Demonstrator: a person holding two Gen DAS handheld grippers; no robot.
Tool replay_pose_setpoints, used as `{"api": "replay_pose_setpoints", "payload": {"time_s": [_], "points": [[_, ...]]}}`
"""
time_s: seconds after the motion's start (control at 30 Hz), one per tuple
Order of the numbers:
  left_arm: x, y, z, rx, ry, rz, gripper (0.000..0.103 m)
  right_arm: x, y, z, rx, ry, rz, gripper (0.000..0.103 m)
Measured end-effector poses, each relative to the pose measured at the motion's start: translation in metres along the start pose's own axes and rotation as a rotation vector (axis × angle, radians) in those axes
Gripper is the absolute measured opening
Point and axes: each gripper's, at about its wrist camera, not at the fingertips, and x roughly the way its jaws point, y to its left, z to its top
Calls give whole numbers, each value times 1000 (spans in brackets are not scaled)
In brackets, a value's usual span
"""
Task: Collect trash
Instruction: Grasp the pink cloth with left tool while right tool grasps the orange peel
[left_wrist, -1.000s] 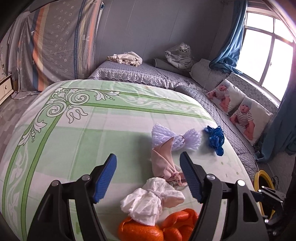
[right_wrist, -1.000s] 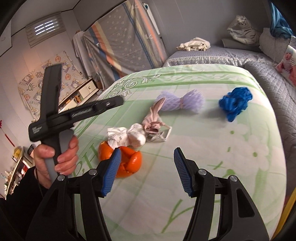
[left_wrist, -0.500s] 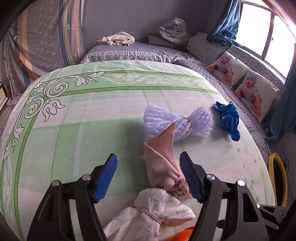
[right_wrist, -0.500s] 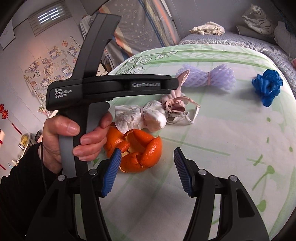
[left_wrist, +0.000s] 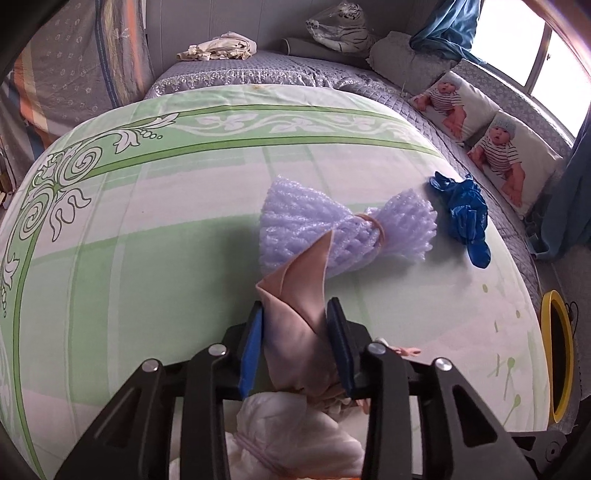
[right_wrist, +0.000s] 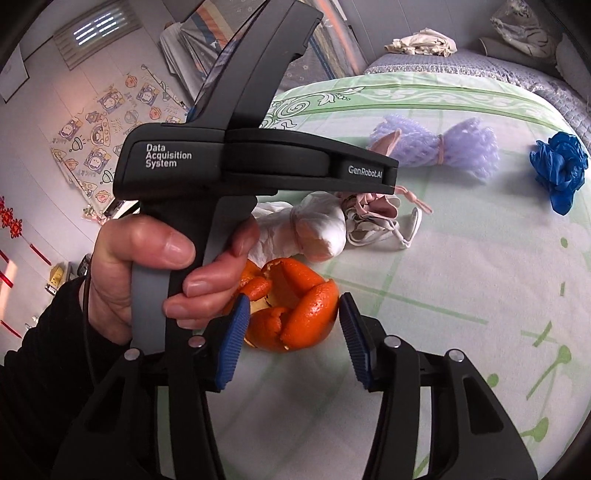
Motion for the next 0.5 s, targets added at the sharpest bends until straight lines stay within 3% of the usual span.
{"api": "replay_pose_setpoints", "payload": {"time_s": [0.3, 0.5], "points": [[-8, 17, -1, -102, -27, -52, 14, -2, -4, 3, 8, 3, -2, 23], [-18, 19, -2, -115, -53, -41, 7, -7, -6, 3, 9, -3, 5, 18]]}}
